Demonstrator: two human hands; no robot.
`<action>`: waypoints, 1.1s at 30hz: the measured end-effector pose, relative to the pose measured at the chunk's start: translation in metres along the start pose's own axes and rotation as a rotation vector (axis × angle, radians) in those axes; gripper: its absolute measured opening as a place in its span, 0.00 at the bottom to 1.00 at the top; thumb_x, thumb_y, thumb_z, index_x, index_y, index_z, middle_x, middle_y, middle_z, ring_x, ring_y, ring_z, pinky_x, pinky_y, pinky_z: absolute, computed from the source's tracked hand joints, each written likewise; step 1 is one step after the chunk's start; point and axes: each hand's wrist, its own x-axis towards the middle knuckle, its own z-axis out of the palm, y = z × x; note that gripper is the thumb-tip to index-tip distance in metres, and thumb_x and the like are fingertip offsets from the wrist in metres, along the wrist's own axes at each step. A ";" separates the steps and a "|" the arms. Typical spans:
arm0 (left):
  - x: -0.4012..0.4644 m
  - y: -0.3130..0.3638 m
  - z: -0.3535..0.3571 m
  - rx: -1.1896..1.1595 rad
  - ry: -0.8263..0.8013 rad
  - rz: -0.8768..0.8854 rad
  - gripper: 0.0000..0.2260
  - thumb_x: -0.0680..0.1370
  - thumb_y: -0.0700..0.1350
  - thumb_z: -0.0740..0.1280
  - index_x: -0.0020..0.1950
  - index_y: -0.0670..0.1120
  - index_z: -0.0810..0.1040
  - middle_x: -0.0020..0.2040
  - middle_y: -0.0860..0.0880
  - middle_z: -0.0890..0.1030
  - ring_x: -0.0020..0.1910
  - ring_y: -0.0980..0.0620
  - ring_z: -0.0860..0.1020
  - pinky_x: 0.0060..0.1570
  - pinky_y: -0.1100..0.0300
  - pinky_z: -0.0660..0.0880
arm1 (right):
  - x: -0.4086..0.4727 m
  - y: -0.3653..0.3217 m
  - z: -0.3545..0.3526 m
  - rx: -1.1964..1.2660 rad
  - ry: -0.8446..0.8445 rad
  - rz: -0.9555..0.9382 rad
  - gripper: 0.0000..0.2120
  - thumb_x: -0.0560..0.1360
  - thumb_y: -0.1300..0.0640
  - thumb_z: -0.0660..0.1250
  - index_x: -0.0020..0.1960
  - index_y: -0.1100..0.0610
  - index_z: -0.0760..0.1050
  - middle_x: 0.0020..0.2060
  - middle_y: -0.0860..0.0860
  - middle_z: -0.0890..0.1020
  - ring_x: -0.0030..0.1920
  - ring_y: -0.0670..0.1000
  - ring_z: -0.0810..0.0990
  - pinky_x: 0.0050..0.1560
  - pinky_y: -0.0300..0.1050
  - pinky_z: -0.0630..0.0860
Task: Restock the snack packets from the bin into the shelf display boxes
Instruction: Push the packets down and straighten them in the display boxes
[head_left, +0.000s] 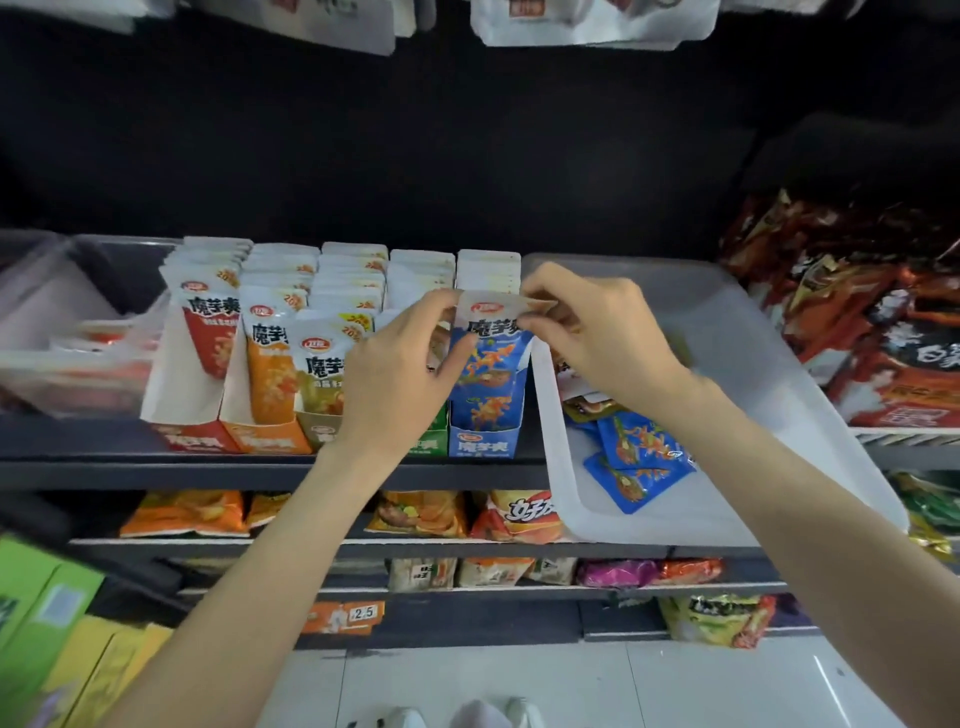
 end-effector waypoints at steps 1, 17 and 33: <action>0.000 -0.002 0.000 0.026 0.022 0.030 0.13 0.77 0.50 0.66 0.57 0.44 0.75 0.44 0.49 0.84 0.35 0.53 0.81 0.26 0.58 0.76 | 0.000 -0.001 0.001 -0.010 -0.013 -0.017 0.06 0.75 0.59 0.69 0.50 0.59 0.75 0.40 0.51 0.83 0.38 0.50 0.82 0.40 0.46 0.79; -0.014 -0.018 0.014 0.274 -0.095 0.079 0.16 0.75 0.51 0.67 0.61 0.47 0.77 0.61 0.46 0.76 0.60 0.46 0.69 0.57 0.50 0.67 | 0.004 0.009 0.027 -0.154 -0.369 0.105 0.17 0.77 0.57 0.65 0.65 0.54 0.68 0.41 0.57 0.82 0.41 0.57 0.81 0.42 0.49 0.78; -0.004 -0.007 0.026 0.316 -0.221 0.109 0.17 0.73 0.51 0.70 0.60 0.48 0.75 0.60 0.48 0.77 0.64 0.45 0.70 0.67 0.37 0.59 | -0.028 0.041 0.006 -0.091 0.004 0.160 0.11 0.73 0.55 0.71 0.55 0.54 0.78 0.44 0.48 0.82 0.44 0.45 0.77 0.46 0.42 0.76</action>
